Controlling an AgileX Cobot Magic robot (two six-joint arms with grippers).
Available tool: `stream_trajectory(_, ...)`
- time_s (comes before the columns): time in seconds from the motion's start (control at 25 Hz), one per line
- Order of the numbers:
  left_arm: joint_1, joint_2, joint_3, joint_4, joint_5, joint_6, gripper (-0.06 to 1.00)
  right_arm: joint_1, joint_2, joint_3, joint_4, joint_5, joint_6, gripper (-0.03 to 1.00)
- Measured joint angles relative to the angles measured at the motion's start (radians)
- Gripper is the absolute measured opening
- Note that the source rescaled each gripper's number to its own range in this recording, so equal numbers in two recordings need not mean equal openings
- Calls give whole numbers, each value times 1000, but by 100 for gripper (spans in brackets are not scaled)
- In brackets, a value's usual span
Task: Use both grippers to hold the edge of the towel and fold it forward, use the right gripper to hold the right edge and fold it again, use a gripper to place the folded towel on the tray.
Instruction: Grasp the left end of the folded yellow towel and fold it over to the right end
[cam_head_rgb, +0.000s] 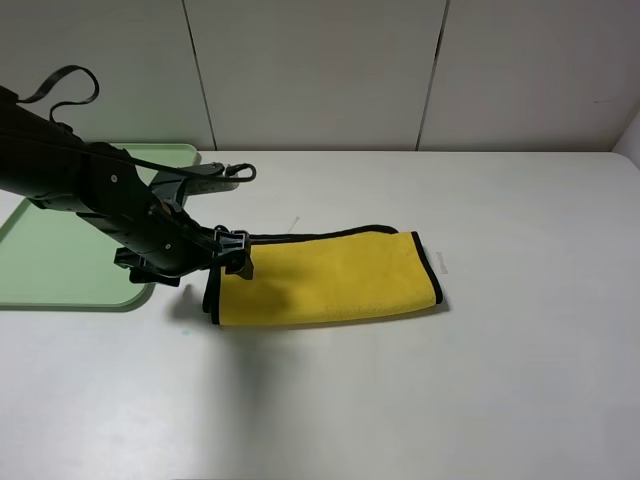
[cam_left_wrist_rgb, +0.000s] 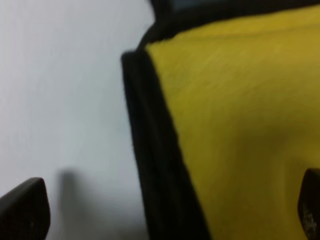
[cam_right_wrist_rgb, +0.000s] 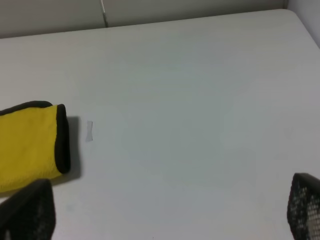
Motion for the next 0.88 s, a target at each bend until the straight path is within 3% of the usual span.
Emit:
stream_trajectory(0.64, 0, 70, -11, 4, -72, 3, 99, 0, 0, 0, 0, 0, 0, 100)
stream_trajectory(0.88, 0, 70, -11, 6, -74, 4, 91, 0, 0, 0, -1, 0, 0, 100)
